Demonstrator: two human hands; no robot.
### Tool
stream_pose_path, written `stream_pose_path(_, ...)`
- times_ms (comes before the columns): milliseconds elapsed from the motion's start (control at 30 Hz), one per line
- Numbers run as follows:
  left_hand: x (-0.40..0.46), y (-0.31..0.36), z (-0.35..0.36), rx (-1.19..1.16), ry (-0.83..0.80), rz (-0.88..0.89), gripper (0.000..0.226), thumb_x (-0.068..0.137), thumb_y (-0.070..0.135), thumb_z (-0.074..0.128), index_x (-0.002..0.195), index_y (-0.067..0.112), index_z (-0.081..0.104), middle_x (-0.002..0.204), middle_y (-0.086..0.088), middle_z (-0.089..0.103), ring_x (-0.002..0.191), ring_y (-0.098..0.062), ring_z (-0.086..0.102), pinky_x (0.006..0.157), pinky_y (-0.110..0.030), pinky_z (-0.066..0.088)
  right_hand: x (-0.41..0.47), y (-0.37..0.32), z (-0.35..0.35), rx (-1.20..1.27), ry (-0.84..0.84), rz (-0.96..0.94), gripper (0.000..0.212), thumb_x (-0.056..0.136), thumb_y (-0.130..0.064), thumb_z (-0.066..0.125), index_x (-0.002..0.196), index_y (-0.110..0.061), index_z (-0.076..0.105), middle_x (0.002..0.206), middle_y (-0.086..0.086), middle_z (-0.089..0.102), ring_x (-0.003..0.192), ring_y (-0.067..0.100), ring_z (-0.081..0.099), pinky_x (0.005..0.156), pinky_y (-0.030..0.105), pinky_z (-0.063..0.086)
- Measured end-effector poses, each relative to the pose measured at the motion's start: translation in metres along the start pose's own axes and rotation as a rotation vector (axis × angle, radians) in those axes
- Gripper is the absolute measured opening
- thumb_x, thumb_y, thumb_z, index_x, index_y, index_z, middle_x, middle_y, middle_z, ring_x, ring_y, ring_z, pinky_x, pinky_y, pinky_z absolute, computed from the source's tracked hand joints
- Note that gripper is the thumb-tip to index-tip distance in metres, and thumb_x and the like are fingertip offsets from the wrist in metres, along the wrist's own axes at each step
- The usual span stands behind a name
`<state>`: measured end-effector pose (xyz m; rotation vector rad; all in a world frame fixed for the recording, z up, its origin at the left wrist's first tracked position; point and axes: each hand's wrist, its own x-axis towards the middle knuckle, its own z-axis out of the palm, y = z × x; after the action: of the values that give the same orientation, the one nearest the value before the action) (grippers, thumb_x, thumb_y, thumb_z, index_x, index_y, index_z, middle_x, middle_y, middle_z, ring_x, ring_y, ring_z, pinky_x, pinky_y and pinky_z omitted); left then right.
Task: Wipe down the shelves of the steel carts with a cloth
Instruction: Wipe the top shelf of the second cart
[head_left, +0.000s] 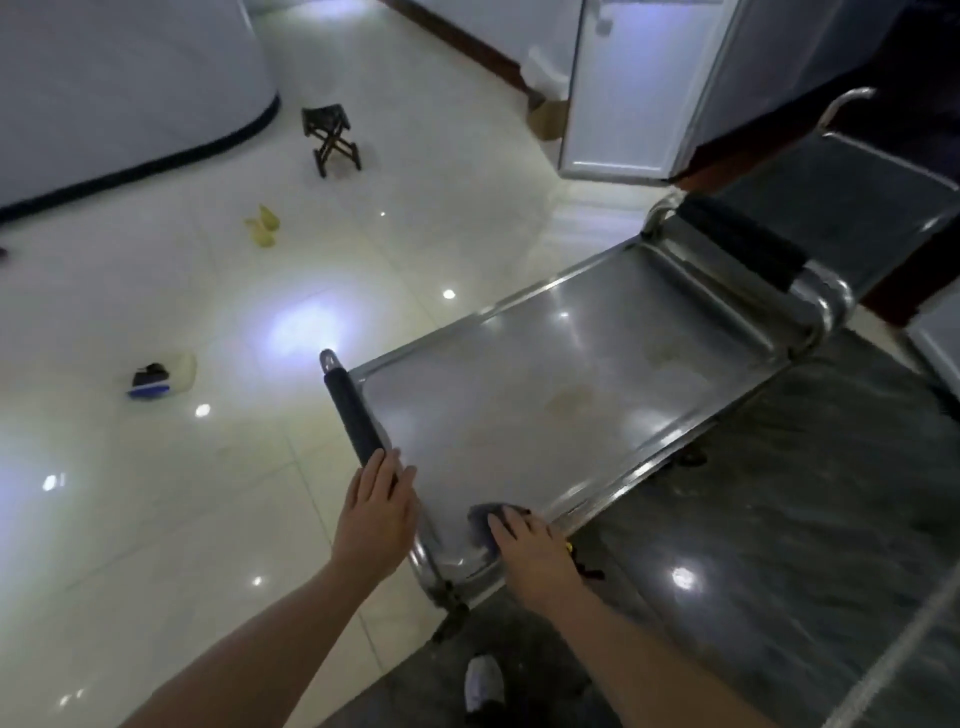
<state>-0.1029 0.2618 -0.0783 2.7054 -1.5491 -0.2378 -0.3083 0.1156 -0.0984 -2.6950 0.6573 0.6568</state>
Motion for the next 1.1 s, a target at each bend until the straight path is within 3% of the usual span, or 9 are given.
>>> stream_pose_path(200,-0.015,0.008,0.01,-0.124,-0.008,-0.194,0.059,0.108,0.04,0.019,0.154,0.009,0.042,0.164,-0.014,0.032,0.153,-0.03,0.027,0.121,-0.05,0.033,0.044,-0.006,0.036,-0.07,-0.023,-0.195,0.086,0.071,-0.023,0.083,0.149,-0.015,0.046,0.152,0.013,0.046,0.133,0.037,0.051,0.101,0.053,0.047)
stream_pose_path(267,-0.018,0.012,0.013,-0.137,0.024,-0.264,0.062,0.107,0.041,0.015,0.155,0.009,0.037,0.166,-0.011,0.026,0.155,-0.027,0.021,0.124,-0.048,0.027,0.054,-0.002,0.05,-0.088,-0.025,-0.26,0.086,0.07,-0.025,0.084,0.148,-0.018,0.049,0.156,0.011,0.041,0.138,0.034,0.047,0.103,0.05,0.046)
stream_pose_path(400,-0.002,0.019,0.016,-0.225,0.108,-0.417,0.058,0.108,0.038,0.02,0.158,0.011,0.033,0.168,-0.01,0.02,0.157,-0.026,0.012,0.127,-0.044,0.017,0.057,0.001,0.076,-0.089,0.036,-0.311,0.076,0.087,-0.031,0.071,0.154,-0.017,0.038,0.165,0.012,0.021,0.15,0.035,0.024,0.114,0.052,0.033)
stream_pose_path(533,0.039,0.026,0.016,-0.327,0.201,-0.445,0.047,0.11,0.018,0.034,0.149,-0.007,0.041,0.158,-0.029,0.034,0.152,-0.041,0.021,0.124,-0.054,0.023,0.064,0.004,0.086,-0.094,0.1,-0.324,0.07,0.097,-0.032,0.06,0.157,-0.015,0.028,0.167,0.014,0.013,0.152,0.038,0.013,0.119,0.056,0.024)
stream_pose_path(600,0.053,0.034,0.015,-0.426,0.23,-0.574,0.047,0.108,0.01,0.04,0.151,-0.01,0.035,0.162,-0.028,0.027,0.153,-0.042,0.021,0.123,-0.056,0.026,0.073,-0.001,0.087,-0.088,0.122,-0.342,0.071,0.097,-0.033,0.058,0.158,-0.014,0.026,0.167,0.014,0.012,0.153,0.039,0.011,0.121,0.057,0.02)
stream_pose_path(700,0.053,0.041,0.029,-0.453,0.289,-0.569,0.051,0.105,0.01,0.041,0.15,-0.013,0.031,0.163,-0.028,0.024,0.152,-0.043,0.019,0.118,-0.061,0.032,0.098,-0.014,0.082,-0.047,0.121,-0.344,0.074,0.101,-0.037,0.052,0.16,-0.015,0.012,0.168,0.012,0.005,0.154,0.037,0.004,0.122,0.056,0.017)
stream_pose_path(867,0.052,0.038,0.037,-0.547,0.362,-0.626,0.08,0.105,0.055,0.003,0.159,-0.002,0.021,0.171,-0.008,0.009,0.158,-0.019,0.002,0.129,-0.034,0.01,0.157,-0.042,0.056,-0.011,0.106,-0.313,0.08,0.103,-0.04,0.038,0.158,-0.02,-0.015,0.164,0.008,-0.027,0.15,0.033,-0.024,0.123,0.055,-0.003)
stream_pose_path(1000,0.053,0.033,0.044,-0.554,0.344,-0.637,0.058,0.11,0.03,0.019,0.159,-0.002,0.019,0.171,-0.007,0.007,0.158,-0.015,-0.001,0.128,-0.031,0.007,0.195,-0.053,0.045,-0.022,0.125,-0.304,0.082,0.1,-0.046,0.041,0.16,-0.022,-0.011,0.165,0.009,-0.024,0.15,0.034,-0.025,0.122,0.057,0.001)
stream_pose_path(1100,0.052,0.032,0.048,-0.512,0.356,-0.62,0.059,0.109,0.03,0.02,0.158,-0.003,0.021,0.17,-0.01,0.01,0.158,-0.02,0.003,0.128,-0.026,0.004,0.207,-0.042,0.044,-0.017,0.154,-0.307,0.073,0.105,-0.045,0.033,0.159,-0.024,-0.012,0.167,0.007,-0.019,0.152,0.032,-0.018,0.124,0.055,0.004)
